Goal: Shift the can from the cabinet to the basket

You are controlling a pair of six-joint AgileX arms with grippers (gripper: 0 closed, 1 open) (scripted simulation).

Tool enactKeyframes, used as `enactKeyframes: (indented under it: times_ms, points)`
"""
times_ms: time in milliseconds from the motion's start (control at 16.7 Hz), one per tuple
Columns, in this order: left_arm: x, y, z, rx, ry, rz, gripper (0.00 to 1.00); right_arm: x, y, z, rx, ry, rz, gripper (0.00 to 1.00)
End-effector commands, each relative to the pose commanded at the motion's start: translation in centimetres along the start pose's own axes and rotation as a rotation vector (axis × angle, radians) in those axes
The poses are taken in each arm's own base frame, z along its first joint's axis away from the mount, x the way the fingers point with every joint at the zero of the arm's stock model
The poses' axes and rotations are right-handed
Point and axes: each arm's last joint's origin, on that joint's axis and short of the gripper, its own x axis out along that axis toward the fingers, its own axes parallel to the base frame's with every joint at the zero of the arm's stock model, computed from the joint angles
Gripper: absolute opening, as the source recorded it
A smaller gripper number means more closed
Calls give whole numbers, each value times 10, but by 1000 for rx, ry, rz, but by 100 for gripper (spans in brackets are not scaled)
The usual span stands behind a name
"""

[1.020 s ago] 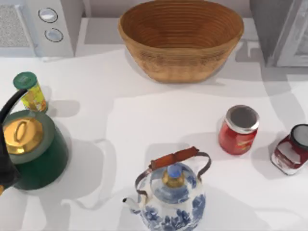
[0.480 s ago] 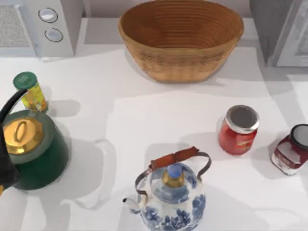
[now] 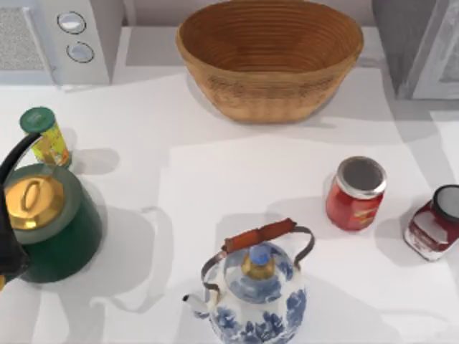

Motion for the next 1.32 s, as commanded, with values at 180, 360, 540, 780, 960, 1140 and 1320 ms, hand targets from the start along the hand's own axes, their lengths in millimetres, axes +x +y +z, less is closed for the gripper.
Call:
enactKeyframes:
  times_ms: [180, 360, 540, 780, 960, 1140, 1320]
  points:
    - [0, 0, 0, 0, 0, 0, 100, 0, 0, 0, 0, 0, 0, 55]
    - [0, 0, 0, 0, 0, 0, 100, 0, 0, 0, 0, 0, 0, 32]
    - [0, 0, 0, 0, 0, 0, 100, 0, 0, 0, 0, 0, 0, 10]
    - [0, 0, 0, 0, 0, 0, 100, 0, 0, 0, 0, 0, 0, 0]
    - [0, 0, 0, 0, 0, 0, 100, 0, 0, 0, 0, 0, 0, 0]
    - [0, 0, 0, 0, 0, 0, 100, 0, 0, 0, 1, 0, 1, 0]
    - [0, 0, 0, 0, 0, 0, 100, -16, 3, 9, 3, -5, -2, 0]
